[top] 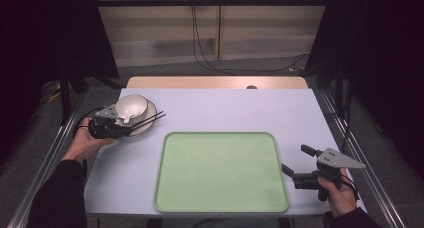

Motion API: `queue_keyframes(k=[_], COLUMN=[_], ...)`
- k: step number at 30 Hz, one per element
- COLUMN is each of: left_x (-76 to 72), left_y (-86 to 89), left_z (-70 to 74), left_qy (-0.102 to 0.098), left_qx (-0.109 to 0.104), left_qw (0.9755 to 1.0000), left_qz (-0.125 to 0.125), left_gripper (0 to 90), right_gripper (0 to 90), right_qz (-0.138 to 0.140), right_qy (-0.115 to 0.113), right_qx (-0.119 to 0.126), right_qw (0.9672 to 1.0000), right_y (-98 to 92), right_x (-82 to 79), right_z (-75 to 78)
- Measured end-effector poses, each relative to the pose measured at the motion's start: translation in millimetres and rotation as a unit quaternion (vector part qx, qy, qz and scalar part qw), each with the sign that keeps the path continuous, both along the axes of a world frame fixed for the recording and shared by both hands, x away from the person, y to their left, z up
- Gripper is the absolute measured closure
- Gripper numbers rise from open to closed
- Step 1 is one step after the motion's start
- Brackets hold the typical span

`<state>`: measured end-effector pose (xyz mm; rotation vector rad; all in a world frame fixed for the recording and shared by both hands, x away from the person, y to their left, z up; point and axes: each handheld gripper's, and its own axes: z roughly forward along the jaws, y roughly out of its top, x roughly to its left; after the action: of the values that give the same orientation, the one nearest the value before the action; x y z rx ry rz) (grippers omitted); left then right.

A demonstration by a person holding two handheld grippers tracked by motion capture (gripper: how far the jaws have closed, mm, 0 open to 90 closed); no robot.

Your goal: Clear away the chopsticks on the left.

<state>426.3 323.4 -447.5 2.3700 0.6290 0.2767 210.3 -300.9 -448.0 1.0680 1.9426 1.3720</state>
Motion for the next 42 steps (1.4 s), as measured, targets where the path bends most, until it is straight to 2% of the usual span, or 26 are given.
queue_keyframes(k=[1, 2, 6, 7, 10, 13, 16, 17, 20, 21, 22, 25, 28, 29, 31, 33, 36, 42], left_x=[0.0, 0.0, -1.2, -2.9, -4.8, -12.1, -16.0, -18.9, -24.1, -25.9, -31.1, -35.8, -42.6, -45.0, -50.8, -57.2, -68.1, -88.9], left_y=[0.0, 1.1, 2.0, 1.6, 0.8, 1.1, 0.1, -0.3, -0.8, -0.4, -1.2, 0.2, 2.7, 3.4, 3.8, 6.5, 9.0, 3.4], left_z=[0.0, 1.0, 2.9, 3.7, 5.7, 14.8, 18.8, 20.6, 24.4, 25.7, 28.5, 32.2, 36.5, 38.8, 43.3, 49.7, 56.0, 54.7], left_qy=[0.0, 0.008, 0.011, 0.013, 0.016, 0.034, 0.03, 0.037, 0.026, 0.032, 0.027, 0.021, 0.018, 0.014, 0.01, 0.005, 0.007, 0.018], left_qx=[0.0, -0.007, -0.012, -0.03, -0.039, -0.06, -0.051, -0.062, -0.062, -0.065, -0.066, -0.069, -0.085, -0.08, -0.083, -0.091, -0.111, -0.131], left_qw=[1.0, 0.9999, 0.9998, 0.9992, 0.9986, 0.9966, 0.9971, 0.9962, 0.996, 0.9956, 0.9951, 0.9947, 0.9928, 0.9933, 0.9927, 0.9919, 0.9893, 0.9845], left_qz=[0.0, 0.005, 0.013, 0.022, 0.03, 0.044, 0.046, 0.049, 0.058, 0.059, 0.068, 0.072, 0.083, 0.082, 0.088, 0.089, 0.095, 0.115], left_gripper=[85.9, 86.0, 86.1, 86.1, 86.0, 86.1, 86.1, 86.1, 86.1, 86.1, 86.1, 86.1, 86.1, 86.1, 86.1, 86.1, 86.1, 86.1], right_gripper=[3.0, 3.0, 3.0, 3.0, 3.0, 3.1, 3.2, 3.1, 3.1, 3.1, 3.1, 3.2, 3.1, 3.1, 3.1, 3.2, 3.1, 3.2], right_qz=[0.0, 0.001, 0.002, 0.001, 0.001, -0.001, -0.002, -0.001, 0.003, 0.003, 0.002, 0.002, 0.003, 0.003, 0.002, 0.001, 0.003, 0.002], right_qy=[-0.003, -0.002, -0.001, -0.002, -0.003, -0.004, -0.005, -0.005, -0.006, -0.006, -0.007, -0.008, -0.006, -0.006, -0.007, -0.007, -0.006, -0.005], right_qx=[0.001, 0.001, 0.002, 0.001, 0.001, 0.001, 0.002, 0.002, 0.004, 0.004, 0.004, 0.005, 0.004, 0.004, 0.005, 0.004, 0.004, 0.004], right_qw=[1.0, 1.0, 1.0, 1.0, 1.0, 1.0, 1.0, 1.0, 1.0, 1.0, 1.0, 1.0, 1.0, 1.0, 1.0, 1.0, 1.0, 1.0], right_y=[-0.1, -0.6, -0.6, -0.3, -0.2, -0.7, -0.9, -0.8, -0.3, -0.3, -0.3, -0.4, -0.2, -0.2, -0.1, -0.3, -0.2, -0.1], right_x=[0.2, 0.1, 0.0, 0.0, -0.1, 0.0, -0.1, -0.2, -0.3, -0.3, -0.2, -0.1, -0.2, -0.2, -0.2, -0.2, -0.2, -0.2], right_z=[0.0, 0.3, 0.5, 0.5, 0.7, 1.0, 1.0, 1.1, 1.3, 1.3, 1.2, 1.2, 1.3, 1.3, 1.3, 1.3, 1.4, 1.3])
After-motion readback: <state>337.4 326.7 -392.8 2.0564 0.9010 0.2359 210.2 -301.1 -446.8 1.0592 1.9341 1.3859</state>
